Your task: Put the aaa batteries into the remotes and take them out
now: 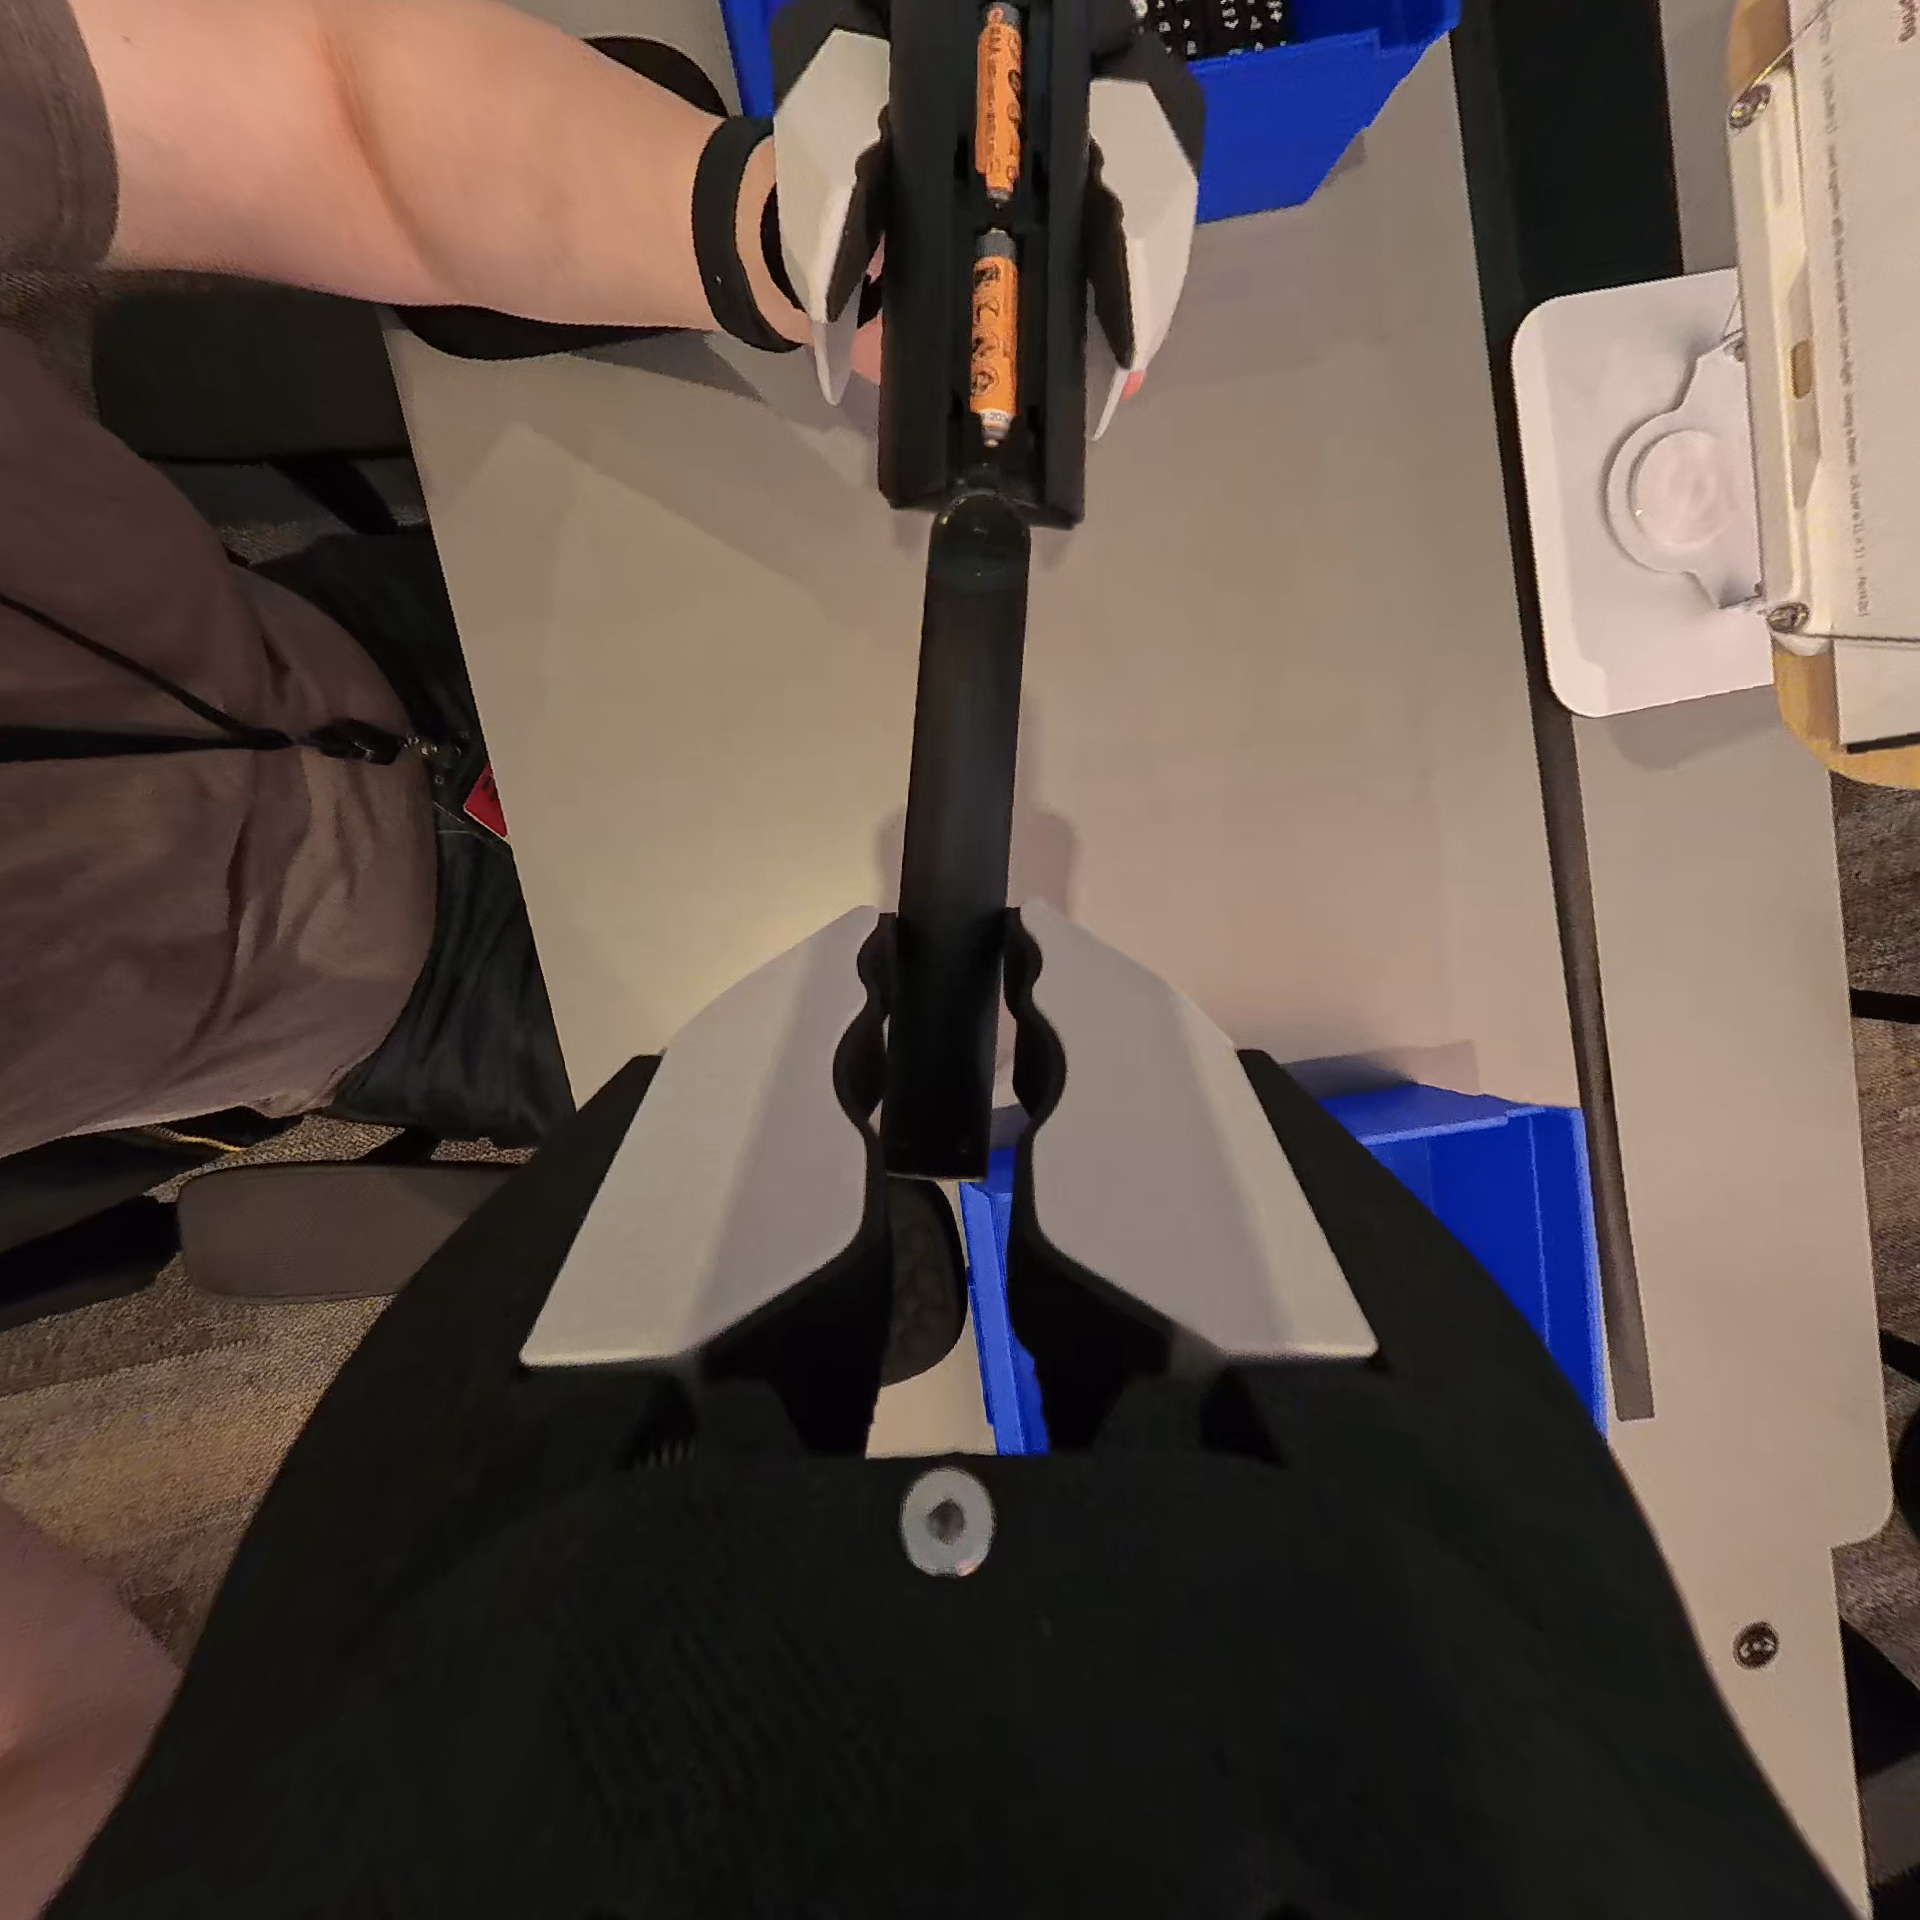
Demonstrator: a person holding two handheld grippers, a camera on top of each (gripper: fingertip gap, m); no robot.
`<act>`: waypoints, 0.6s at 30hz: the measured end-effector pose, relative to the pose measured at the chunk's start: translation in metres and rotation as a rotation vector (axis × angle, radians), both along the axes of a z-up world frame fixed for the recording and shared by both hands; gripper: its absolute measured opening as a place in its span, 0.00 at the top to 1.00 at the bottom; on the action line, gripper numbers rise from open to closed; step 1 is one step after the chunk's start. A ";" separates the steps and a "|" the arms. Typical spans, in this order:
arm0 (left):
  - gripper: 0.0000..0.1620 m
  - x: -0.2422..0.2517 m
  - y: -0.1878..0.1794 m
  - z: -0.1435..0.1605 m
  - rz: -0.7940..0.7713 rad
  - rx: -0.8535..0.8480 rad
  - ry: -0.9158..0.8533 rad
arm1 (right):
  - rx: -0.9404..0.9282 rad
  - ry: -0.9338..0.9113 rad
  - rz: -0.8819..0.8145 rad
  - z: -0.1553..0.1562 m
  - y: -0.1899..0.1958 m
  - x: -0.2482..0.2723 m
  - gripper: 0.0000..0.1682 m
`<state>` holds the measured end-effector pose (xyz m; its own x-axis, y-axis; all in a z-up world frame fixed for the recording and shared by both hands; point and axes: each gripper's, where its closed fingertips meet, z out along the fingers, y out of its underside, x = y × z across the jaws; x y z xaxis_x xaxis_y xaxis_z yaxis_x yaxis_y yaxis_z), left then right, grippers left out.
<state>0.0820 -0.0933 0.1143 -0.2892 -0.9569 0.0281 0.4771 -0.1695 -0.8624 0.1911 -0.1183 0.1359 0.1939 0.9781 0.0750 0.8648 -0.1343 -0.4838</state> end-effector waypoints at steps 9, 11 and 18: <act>0.62 0.000 -0.004 0.001 0.000 0.025 -0.003 | -0.056 -0.022 -0.007 -0.004 0.002 -0.014 0.87; 0.63 0.001 -0.005 0.001 0.002 0.034 0.000 | -0.085 -0.034 -0.012 -0.006 0.002 -0.016 0.87; 0.62 0.001 -0.006 0.001 -0.002 0.038 -0.002 | -0.133 -0.033 -0.005 -0.009 0.004 -0.027 0.87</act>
<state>0.0826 -0.0995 0.1152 -0.2911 -0.9567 -0.0085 0.4786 -0.1379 -0.8671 0.1638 -0.1146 0.1273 0.1989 0.9788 -0.0489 0.8791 -0.2002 -0.4325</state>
